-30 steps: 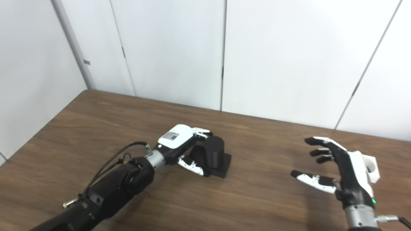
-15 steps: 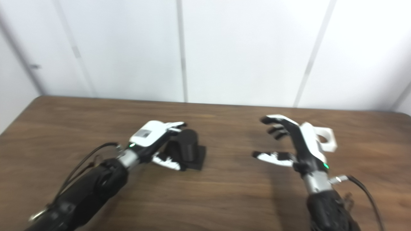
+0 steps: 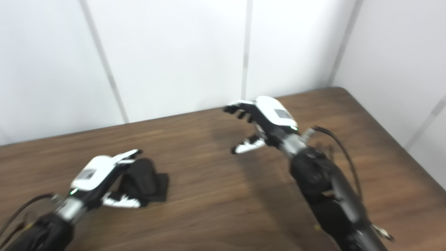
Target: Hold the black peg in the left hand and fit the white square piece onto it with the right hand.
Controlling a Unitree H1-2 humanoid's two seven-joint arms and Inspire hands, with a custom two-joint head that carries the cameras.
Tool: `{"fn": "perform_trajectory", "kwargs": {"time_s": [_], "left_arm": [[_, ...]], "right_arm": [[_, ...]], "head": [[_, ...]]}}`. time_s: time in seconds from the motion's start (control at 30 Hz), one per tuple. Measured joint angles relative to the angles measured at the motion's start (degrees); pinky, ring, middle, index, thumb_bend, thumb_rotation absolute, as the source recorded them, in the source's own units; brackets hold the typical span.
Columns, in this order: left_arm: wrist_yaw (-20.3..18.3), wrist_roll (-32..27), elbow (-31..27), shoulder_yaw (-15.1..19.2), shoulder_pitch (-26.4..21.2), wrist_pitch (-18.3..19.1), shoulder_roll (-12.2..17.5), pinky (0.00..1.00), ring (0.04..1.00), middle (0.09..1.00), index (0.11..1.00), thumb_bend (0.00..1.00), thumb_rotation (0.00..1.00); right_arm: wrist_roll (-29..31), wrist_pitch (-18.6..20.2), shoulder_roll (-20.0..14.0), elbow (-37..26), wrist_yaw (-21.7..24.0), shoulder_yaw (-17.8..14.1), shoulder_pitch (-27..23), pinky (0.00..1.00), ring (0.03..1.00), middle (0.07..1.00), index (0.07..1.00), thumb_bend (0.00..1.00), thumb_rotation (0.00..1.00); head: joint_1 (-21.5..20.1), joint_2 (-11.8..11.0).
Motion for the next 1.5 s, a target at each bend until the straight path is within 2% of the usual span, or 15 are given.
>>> {"fn": "perform_trajectory", "kwargs": {"time_s": [0.13, 0.27, 0.5, 0.7, 0.87, 1.03, 1.37, 1.5], "left_arm": [[-0.1, -0.7, -0.5, 0.1, 0.8, -1.6, 0.5, 0.65, 0.829, 0.9, 0.492, 0.52, 0.06], [-0.1, -1.8, -0.3, 0.2, 1.3, -4.1, 0.9, 0.67, 0.828, 0.902, 0.492, 0.52, 0.06], [0.1, -2.0, 0.6, 0.3, 1.5, -6.0, 1.5, 0.7, 0.844, 0.905, 0.492, 0.52, 0.06], [0.2, -2.0, 0.8, 0.4, 1.6, -6.6, 1.5, 0.71, 0.851, 0.913, 0.492, 0.52, 0.06], [0.2, -2.1, 0.8, 0.4, 1.7, -6.6, 1.6, 0.71, 0.846, 0.912, 0.492, 0.52, 0.06], [0.2, -2.2, 0.8, 0.4, 1.8, -6.7, 1.6, 0.71, 0.845, 0.91, 0.492, 0.52, 0.06], [0.2, -2.1, 0.7, 0.4, 1.8, -6.7, 1.6, 0.7, 0.838, 0.906, 0.492, 0.52, 0.06], [0.2, -2.2, 0.6, 0.4, 1.8, -6.7, 1.6, 0.7, 0.833, 0.902, 0.491, 0.52, 0.06]], "right_arm": [[-0.5, 0.4, -2.0, 2.0, 1.9, 0.1, -2.1, 0.59, 0.721, 0.788, 0.738, 0.7, 0.13], [1.2, 0.0, -5.5, 5.0, 2.9, -0.7, -4.0, 0.6, 0.729, 0.792, 0.751, 0.71, 0.14], [4.0, 0.0, -10.2, 7.6, 6.5, -0.3, -6.1, 0.7, 0.835, 0.852, 0.805, 0.77, 0.18], [3.5, 1.1, -13.1, 10.3, 12.2, 2.6, -9.0, 0.81, 0.918, 0.936, 0.848, 0.87, 0.2], [1.6, 3.5, -15.1, 12.2, 16.7, 5.1, -11.5, 0.85, 0.927, 0.949, 0.852, 0.92, 0.24], [1.6, 3.6, -15.2, 14.8, 16.7, 5.4, -12.3, 0.85, 0.931, 0.943, 0.848, 0.94, 0.28], [0.0, 3.7, -14.9, 20.6, 16.8, 9.1, -14.7, 0.85, 0.935, 0.951, 0.856, 0.94, 0.25], [-1.0, 5.1, -14.7, 22.0, 17.9, 10.6, -16.1, 0.85, 0.938, 0.953, 0.859, 0.93, 0.23]], "head": [[-1.5, -0.7], [-2.0, -1.1], [-2.3, -1.1], [-2.1, -1.1], [-1.9, -1.1], [-1.9, -0.9], [-1.5, -1.0], [-1.1, -0.9]]}}
